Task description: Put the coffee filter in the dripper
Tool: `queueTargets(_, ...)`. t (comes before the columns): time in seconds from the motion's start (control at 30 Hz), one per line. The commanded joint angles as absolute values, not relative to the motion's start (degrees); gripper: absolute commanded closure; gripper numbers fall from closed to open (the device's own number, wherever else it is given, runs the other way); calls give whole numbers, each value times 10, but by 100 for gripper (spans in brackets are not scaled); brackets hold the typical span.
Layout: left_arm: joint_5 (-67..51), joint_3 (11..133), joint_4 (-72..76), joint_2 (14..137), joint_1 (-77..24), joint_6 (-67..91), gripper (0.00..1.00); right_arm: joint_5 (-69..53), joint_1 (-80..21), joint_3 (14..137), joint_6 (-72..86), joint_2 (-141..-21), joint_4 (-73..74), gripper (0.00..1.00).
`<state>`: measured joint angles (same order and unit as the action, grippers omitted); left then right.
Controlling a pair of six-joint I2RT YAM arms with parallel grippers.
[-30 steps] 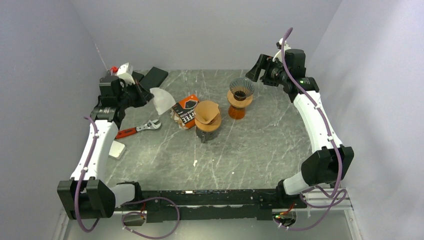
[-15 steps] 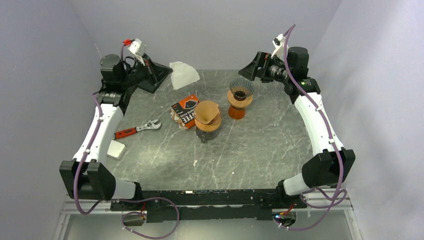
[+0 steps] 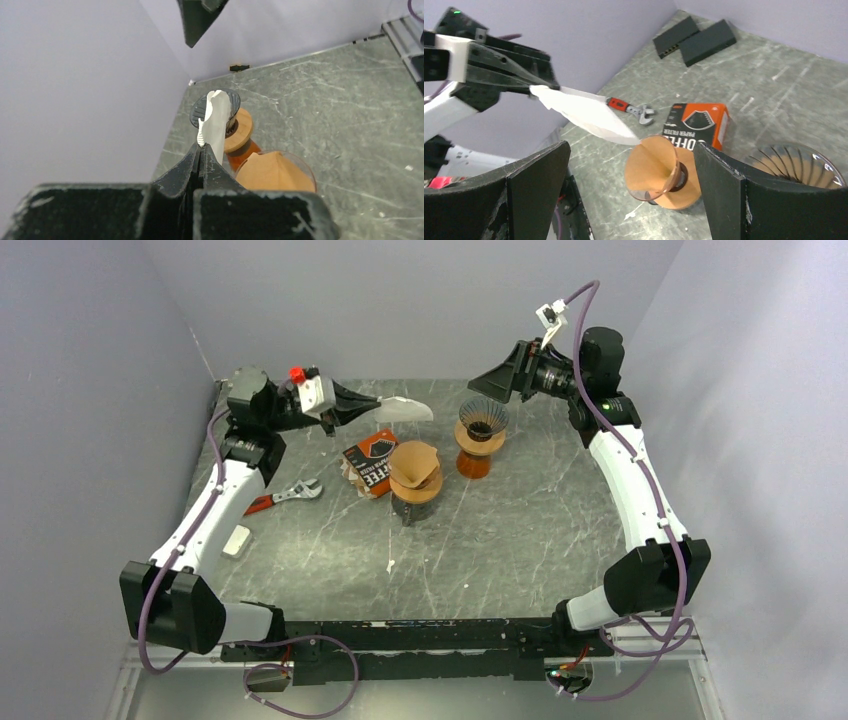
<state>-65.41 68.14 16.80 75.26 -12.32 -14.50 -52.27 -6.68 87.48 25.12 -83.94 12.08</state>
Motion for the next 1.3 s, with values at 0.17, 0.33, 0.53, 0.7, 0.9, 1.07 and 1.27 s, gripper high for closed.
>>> queueTargets(0.17,-742,666,254,733,-147,-289,100,-640,-90,886,238,-818,45,2)
queueTargets(0.33,-753,677,288,748,-151,-232,100,-638,-137,922,135,-836,145,6)
queueTargets(0.53,-758,686,320,763,-151,-157,100,-604,-157,924,83,-837,191,17)
queueTargets(0.7,-760,692,354,774,-152,-116,100,-583,-168,919,60,-839,208,19)
queueTargets(0.9,-757,692,376,781,-153,-95,100,-516,-182,933,49,-853,239,24)
queueTargets(1.07,-756,694,381,784,-156,-84,100,-493,-185,928,55,-854,231,26)
queueTargets(1.27,-751,689,388,783,-158,-78,100,-470,-187,919,62,-846,218,27)
